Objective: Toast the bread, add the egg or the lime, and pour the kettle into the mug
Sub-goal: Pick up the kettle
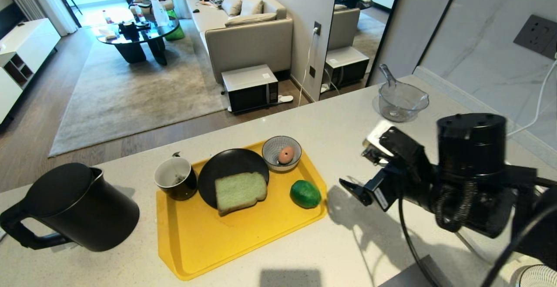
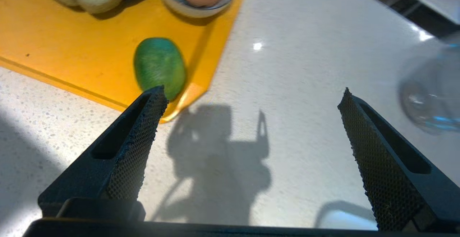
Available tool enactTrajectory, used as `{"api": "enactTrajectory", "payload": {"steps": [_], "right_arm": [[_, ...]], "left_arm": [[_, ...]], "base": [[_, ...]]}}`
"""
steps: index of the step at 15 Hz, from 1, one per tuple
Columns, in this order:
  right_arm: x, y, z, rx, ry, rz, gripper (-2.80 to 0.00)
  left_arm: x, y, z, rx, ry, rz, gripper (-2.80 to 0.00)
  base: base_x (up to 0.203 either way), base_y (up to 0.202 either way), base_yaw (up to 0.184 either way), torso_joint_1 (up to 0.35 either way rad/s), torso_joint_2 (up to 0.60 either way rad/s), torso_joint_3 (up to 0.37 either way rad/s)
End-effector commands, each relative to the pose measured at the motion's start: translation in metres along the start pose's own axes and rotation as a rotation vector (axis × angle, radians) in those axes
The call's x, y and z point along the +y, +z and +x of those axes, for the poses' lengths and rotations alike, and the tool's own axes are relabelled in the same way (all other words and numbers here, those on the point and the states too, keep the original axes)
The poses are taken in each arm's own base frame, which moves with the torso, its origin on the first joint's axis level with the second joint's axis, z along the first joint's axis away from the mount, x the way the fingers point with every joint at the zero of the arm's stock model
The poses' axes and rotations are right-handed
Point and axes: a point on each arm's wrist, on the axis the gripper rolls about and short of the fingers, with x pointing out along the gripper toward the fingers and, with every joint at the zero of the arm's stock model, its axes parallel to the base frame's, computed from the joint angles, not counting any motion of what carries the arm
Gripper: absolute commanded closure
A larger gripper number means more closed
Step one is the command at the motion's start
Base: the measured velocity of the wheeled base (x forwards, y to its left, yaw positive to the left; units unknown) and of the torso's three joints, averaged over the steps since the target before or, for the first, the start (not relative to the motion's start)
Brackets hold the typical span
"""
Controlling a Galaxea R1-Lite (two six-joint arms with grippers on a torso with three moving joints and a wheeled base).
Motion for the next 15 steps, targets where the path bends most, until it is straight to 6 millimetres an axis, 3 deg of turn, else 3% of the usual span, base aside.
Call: {"api": "enactTrajectory", "payload": {"steps": [1,9,11,15], "right_arm": [[-0.025,0.012,-0.066,-0.129,-0.115,0.033,0.0],[-0.057,0.004,-0.165,-0.251,-0.368,0.145,0.0],[-0.061,-0.001,-0.178,-0.247,-0.408,0.197,0.0],[-0.064,-0.006,-0.186,-0.255,-0.449,0.275,0.0]], "left_arm": [[0.0,-0.004,0.001,0.013,0.001,0.0,0.0],[0.0,-0.004,0.001,0.013,0.002,0.0,0.0],[0.0,-0.004,0.001,0.013,0.002,0.0,0.0],[0.0,-0.004,0.001,0.013,0.002,0.0,0.0]], "base": [[0.0,0.0,0.0,0.0,0.0,0.0],[0.0,0.0,0.0,0.0,0.0,0.0],[0.0,0.0,0.0,0.0,0.0,0.0],[0.0,0.0,0.0,0.0,0.0,0.0]]}}
